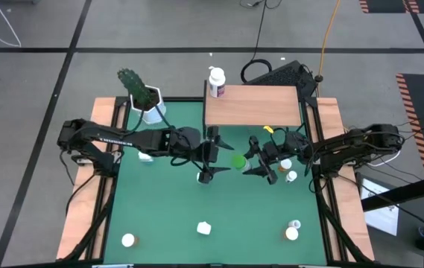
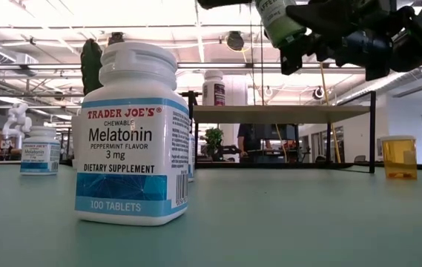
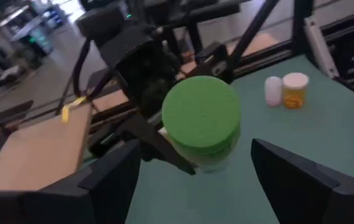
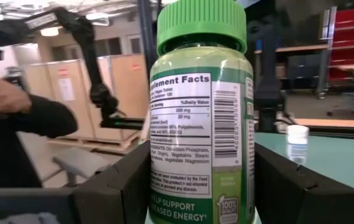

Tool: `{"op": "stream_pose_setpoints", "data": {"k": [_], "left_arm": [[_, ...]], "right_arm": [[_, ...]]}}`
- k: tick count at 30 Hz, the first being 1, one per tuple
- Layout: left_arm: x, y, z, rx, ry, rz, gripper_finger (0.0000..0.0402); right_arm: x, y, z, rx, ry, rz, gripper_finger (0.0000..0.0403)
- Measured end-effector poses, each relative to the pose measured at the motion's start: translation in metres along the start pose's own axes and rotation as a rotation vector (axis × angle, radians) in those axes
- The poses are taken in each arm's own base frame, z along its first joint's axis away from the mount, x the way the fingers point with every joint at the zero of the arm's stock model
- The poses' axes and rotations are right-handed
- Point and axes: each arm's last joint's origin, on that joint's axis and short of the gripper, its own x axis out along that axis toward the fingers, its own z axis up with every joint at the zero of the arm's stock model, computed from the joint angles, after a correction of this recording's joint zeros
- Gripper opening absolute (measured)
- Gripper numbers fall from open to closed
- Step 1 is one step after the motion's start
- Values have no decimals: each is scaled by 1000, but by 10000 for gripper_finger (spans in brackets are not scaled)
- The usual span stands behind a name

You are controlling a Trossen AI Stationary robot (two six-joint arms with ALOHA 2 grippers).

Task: Pick and place medicine bottles onto shelf by color
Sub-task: Put the green pill bottle on the shelf

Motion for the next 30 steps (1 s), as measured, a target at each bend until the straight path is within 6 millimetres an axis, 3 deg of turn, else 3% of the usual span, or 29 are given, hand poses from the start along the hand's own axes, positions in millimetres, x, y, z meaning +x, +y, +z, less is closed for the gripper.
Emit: {"op": "stream_pose_setpoints", "data": {"k": [11,18,27,30], "left_arm": [[30,2,-11,40,-116,-104,296],[31,4,-12,37,-117,-98,293],[28,12,-12,-16,-132,-81,204],[28,14,-13,-40,-124,-83,202]], "right_arm": [[0,0,-1,-2,9,-2,210],[0,0,-1,-4,9,-3,211],[0,0,-1,6,11,-3,212],[0,0,-1,17,10,-6,226]]}}
